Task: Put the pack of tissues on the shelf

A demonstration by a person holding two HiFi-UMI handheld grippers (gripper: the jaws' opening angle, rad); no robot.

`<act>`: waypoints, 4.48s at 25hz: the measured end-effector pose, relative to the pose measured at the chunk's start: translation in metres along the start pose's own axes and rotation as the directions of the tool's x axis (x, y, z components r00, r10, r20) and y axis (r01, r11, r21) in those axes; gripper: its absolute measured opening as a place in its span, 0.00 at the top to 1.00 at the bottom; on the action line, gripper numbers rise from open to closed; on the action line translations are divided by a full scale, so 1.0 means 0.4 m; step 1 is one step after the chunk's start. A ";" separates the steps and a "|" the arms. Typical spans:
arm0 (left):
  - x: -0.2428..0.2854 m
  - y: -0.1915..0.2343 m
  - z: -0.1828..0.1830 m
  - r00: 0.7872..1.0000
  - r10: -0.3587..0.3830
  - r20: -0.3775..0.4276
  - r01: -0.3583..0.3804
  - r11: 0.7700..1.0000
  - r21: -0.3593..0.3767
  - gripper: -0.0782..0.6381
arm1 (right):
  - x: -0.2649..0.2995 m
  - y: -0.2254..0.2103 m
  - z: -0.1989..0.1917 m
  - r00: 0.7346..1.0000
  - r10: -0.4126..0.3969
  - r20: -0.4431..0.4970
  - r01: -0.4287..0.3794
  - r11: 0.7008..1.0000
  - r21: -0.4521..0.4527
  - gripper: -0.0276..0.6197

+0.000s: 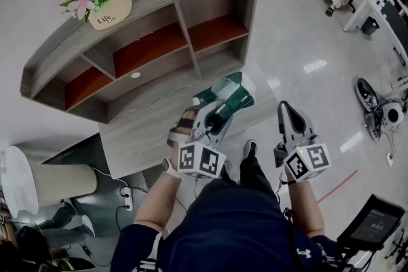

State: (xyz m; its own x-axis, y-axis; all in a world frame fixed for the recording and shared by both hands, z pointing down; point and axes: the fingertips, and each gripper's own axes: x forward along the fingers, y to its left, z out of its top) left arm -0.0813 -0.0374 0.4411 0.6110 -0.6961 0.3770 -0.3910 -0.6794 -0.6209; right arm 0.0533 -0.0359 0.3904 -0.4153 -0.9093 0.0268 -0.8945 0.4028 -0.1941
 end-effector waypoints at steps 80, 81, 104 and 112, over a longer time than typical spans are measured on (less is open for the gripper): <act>0.668 0.452 -0.228 0.953 0.113 -0.281 -0.086 0.991 0.107 0.67 | 0.468 -0.343 0.029 0.992 0.111 -0.054 -0.102 0.983 0.152 0.95; 0.675 0.454 -0.232 0.952 0.111 -0.287 -0.083 0.991 0.107 0.67 | 0.466 -0.346 0.031 0.993 0.109 -0.052 -0.100 0.984 0.150 0.95; 0.705 0.514 -0.241 0.920 0.187 -0.344 -0.189 0.982 0.029 0.49 | 0.438 -0.387 0.019 0.997 0.056 -0.057 -0.043 0.979 0.200 0.95; 0.643 0.535 -0.164 0.933 0.250 -0.258 -0.265 0.964 -0.024 0.49 | 0.445 -0.375 0.033 0.997 0.063 -0.048 -0.053 0.982 0.183 0.95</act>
State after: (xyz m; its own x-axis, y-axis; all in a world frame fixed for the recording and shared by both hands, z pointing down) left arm -0.0529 -0.3772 0.4506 0.2947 -0.8793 0.3742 -0.5552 -0.4763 -0.6818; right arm 0.1157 -0.2596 0.4115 -0.4780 -0.8762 0.0617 -0.8257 0.4243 -0.3717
